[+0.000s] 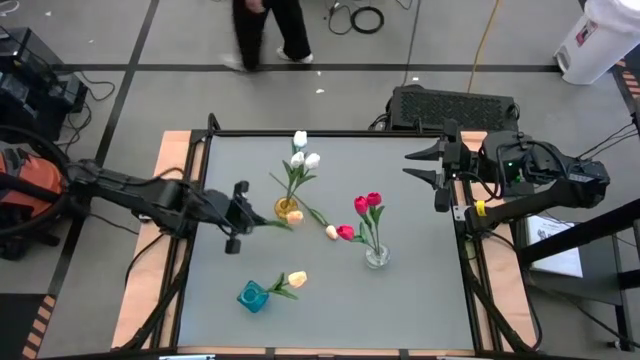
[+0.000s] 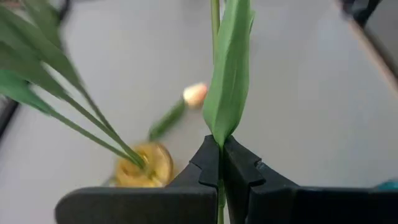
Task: Sort flowers into vase by color
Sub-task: Put the bottom yellow tulip into the blue vase
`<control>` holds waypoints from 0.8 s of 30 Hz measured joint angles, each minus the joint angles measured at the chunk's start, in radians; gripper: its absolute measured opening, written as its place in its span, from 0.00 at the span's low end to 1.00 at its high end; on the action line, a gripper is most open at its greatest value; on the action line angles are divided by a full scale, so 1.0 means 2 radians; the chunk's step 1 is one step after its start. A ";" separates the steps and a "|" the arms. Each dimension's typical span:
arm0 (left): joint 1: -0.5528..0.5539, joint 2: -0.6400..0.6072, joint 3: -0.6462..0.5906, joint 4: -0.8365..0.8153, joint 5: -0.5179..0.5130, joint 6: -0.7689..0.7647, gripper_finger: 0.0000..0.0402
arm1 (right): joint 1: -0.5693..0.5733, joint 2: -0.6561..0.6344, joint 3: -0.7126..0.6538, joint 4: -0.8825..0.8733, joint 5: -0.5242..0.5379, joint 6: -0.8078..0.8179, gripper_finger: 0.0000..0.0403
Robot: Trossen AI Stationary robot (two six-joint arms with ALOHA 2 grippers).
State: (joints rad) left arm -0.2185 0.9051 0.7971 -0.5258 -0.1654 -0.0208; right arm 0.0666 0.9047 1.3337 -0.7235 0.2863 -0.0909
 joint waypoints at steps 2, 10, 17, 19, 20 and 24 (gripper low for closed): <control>0.005 -0.016 0.016 0.000 0.000 0.000 0.01 | 0.000 0.000 0.000 0.000 0.000 0.000 0.31; 0.021 -0.092 0.068 -0.004 0.016 0.000 0.01 | 0.000 0.000 0.000 0.000 0.000 0.000 0.31; 0.021 -0.150 0.100 -0.001 0.066 -0.026 0.01 | 0.000 0.000 0.000 0.000 0.000 0.000 0.31; 0.021 -0.169 0.102 0.009 0.089 -0.040 0.01 | 0.000 0.000 0.000 0.000 0.000 0.000 0.31; 0.021 -0.178 0.102 0.015 0.100 -0.049 0.01 | 0.000 0.000 0.000 0.000 0.000 0.000 0.31; 0.021 -0.209 0.102 0.029 0.143 -0.052 0.01 | 0.000 0.000 0.000 0.000 0.000 0.000 0.31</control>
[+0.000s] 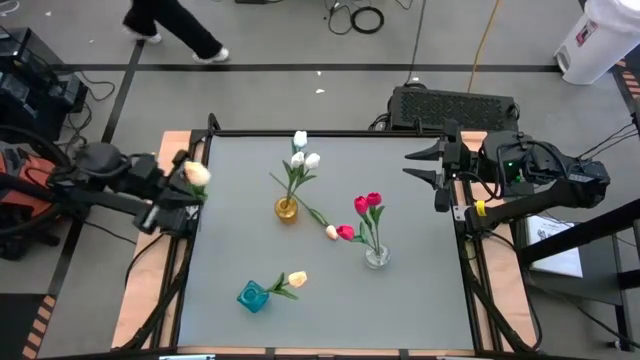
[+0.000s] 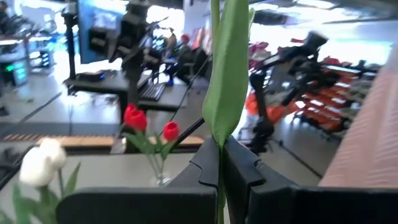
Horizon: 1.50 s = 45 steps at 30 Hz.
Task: Sort flowers into vase by color
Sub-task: Put the bottom yellow tulip into the blue vase
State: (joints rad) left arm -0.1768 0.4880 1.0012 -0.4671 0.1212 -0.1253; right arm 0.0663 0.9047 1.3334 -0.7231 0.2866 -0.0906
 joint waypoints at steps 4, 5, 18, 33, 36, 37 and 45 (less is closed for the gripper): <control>0.000 -0.022 -0.001 0.008 0.022 0.000 0.01 | 0.000 0.000 0.000 0.000 0.000 0.000 0.31; 0.000 -0.027 -0.005 0.013 0.027 0.000 0.01 | 0.000 0.000 0.000 0.000 0.000 0.000 0.31; 0.000 -0.072 -0.154 0.205 0.101 -0.103 0.01 | 0.000 0.000 0.000 0.000 0.000 0.000 0.31; -0.018 -0.065 -0.284 0.360 0.126 -0.143 0.01 | 0.000 0.000 0.000 0.000 0.000 0.000 0.31; -0.023 -0.056 -0.306 0.393 0.126 -0.152 0.01 | 0.000 0.000 0.000 0.000 0.000 0.000 0.31; -0.024 -0.050 -0.310 0.403 0.126 -0.153 0.01 | 0.000 0.000 0.000 0.000 0.000 0.000 0.31; -0.035 0.000 -0.333 0.485 0.123 -0.154 0.01 | 0.000 0.000 0.000 0.000 0.000 0.000 0.31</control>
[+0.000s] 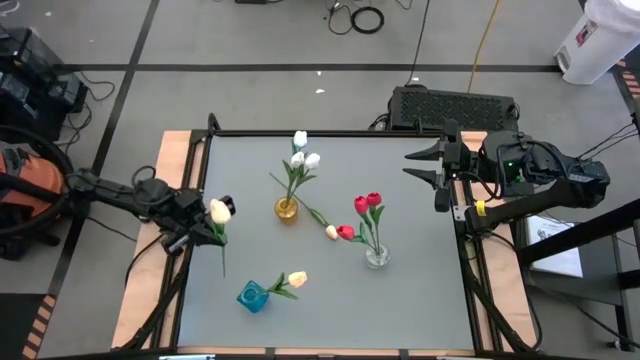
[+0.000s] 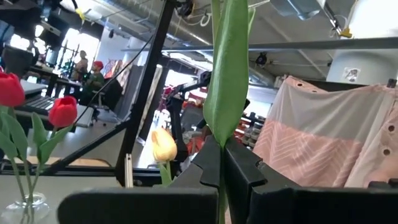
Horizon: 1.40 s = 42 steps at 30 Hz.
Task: Sort flowers into vase by color
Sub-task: Put the bottom yellow tulip into the blue vase
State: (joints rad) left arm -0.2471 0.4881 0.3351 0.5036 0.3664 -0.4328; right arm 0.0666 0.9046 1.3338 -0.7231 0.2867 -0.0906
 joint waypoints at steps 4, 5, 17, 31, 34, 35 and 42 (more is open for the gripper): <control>-0.007 0.035 0.000 0.034 -0.001 0.000 0.01 | 0.000 0.000 0.000 0.000 0.000 0.000 0.31; -0.009 0.044 0.000 0.043 -0.001 -0.003 0.01 | 0.000 0.000 0.000 0.000 0.000 0.000 0.31; -0.040 0.114 0.000 0.151 -0.021 -0.017 0.01 | 0.000 0.000 0.000 0.000 0.000 0.000 0.31; -0.068 0.204 0.004 0.242 -0.046 -0.016 0.01 | 0.000 0.000 0.000 0.000 0.000 0.000 0.31; -0.068 0.221 0.016 0.243 -0.046 -0.003 0.01 | 0.000 0.000 0.000 0.000 0.000 0.000 0.31; -0.068 0.226 0.019 0.243 -0.046 0.002 0.01 | 0.000 0.000 0.000 0.000 0.000 0.000 0.31; -0.068 0.241 0.023 0.241 -0.046 0.010 0.01 | 0.000 0.000 0.000 0.000 0.000 0.000 0.31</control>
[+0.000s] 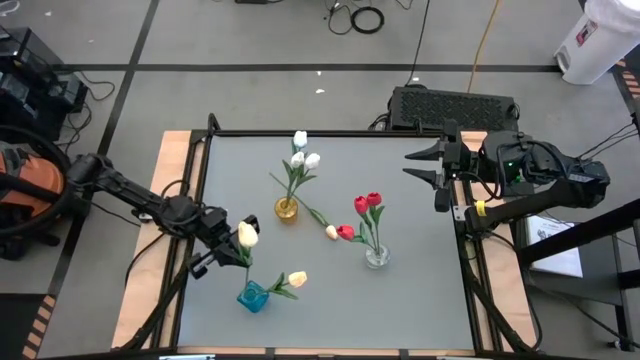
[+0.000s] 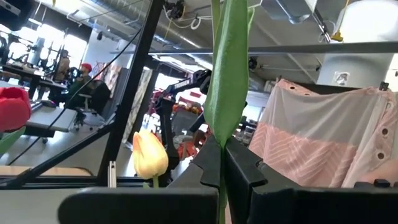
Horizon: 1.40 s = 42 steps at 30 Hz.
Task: Sort flowers into vase by color
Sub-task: Put the bottom yellow tulip into the blue vase
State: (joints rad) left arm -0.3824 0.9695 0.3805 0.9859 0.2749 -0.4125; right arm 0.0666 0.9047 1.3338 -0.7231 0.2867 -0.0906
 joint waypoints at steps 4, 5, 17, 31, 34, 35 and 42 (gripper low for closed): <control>0.000 0.008 0.000 -0.001 0.000 0.005 0.01 | 0.000 0.000 0.000 0.000 0.000 0.000 0.31; 0.000 0.010 0.000 -0.001 0.000 0.005 0.01 | 0.000 0.000 0.000 0.000 0.000 0.000 0.31; 0.001 0.032 0.000 -0.001 0.000 0.006 0.01 | 0.000 0.000 0.000 0.000 0.000 0.000 0.31; 0.001 0.036 0.000 -0.036 -0.003 0.028 0.03 | 0.000 0.000 0.000 0.000 0.000 0.000 0.31; 0.001 0.036 0.000 -0.046 -0.003 0.028 0.03 | 0.000 0.000 0.000 0.000 0.000 0.000 0.31; 0.001 0.036 0.000 -0.046 -0.003 0.027 0.03 | 0.000 0.000 0.000 0.000 0.000 0.000 0.31; 0.001 0.036 0.000 -0.045 -0.003 0.026 0.03 | 0.000 0.000 0.000 0.000 0.000 0.000 0.31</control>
State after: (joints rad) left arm -0.3801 1.0409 0.3805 0.8951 0.2684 -0.3595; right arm 0.0666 0.9047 1.3335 -0.7234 0.2864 -0.0906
